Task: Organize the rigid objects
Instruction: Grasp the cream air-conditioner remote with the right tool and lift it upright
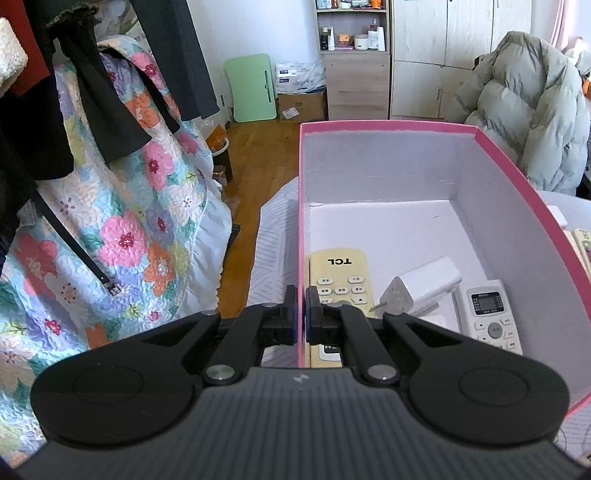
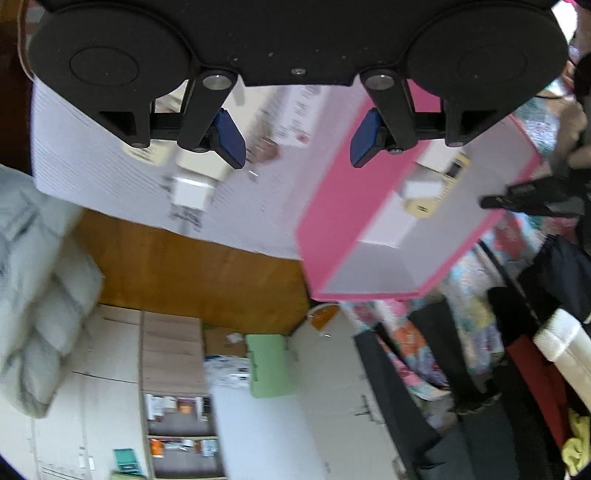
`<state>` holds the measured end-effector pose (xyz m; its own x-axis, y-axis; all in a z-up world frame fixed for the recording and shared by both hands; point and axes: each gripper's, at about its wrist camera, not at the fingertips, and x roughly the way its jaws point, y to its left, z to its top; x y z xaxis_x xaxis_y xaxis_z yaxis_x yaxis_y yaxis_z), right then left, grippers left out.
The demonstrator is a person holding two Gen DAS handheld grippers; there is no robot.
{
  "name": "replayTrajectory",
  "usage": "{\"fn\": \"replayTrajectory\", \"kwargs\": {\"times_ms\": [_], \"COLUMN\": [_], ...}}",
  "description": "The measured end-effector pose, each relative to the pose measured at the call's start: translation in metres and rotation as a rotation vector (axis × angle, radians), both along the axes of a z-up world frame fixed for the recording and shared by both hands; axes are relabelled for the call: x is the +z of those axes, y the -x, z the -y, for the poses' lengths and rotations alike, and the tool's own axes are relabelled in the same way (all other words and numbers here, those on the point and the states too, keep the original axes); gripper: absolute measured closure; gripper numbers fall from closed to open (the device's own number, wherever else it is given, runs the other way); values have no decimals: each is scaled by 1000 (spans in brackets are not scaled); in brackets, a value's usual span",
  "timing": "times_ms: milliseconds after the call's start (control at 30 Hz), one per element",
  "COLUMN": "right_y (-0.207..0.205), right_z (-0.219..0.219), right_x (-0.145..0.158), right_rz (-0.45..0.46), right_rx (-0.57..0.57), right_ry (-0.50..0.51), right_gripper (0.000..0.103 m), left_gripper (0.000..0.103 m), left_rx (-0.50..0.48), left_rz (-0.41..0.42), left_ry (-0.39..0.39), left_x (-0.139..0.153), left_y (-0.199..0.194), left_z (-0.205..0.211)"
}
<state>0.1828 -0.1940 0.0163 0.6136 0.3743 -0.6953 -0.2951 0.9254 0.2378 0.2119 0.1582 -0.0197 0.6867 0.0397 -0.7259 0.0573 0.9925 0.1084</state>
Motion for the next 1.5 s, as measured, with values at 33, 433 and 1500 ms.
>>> {"fn": "replayTrajectory", "kwargs": {"times_ms": [33, 433, 1500], "right_y": [2, 9, -29], "right_z": [5, 49, 52], "right_x": [-4, -67, -103], "right_rz": [-6, -92, -132], "right_rx": [-13, -202, -195], "right_ry": [4, 105, 218], "right_gripper": [35, 37, 35], "left_gripper": [100, 98, 98], "left_rx": [-1, 13, 9], "left_rz": [-1, -4, -15], "left_ry": [-10, -59, -72], "left_x": [0, 1, -1], "left_y": [0, -2, -1], "left_z": [2, 10, 12]}}
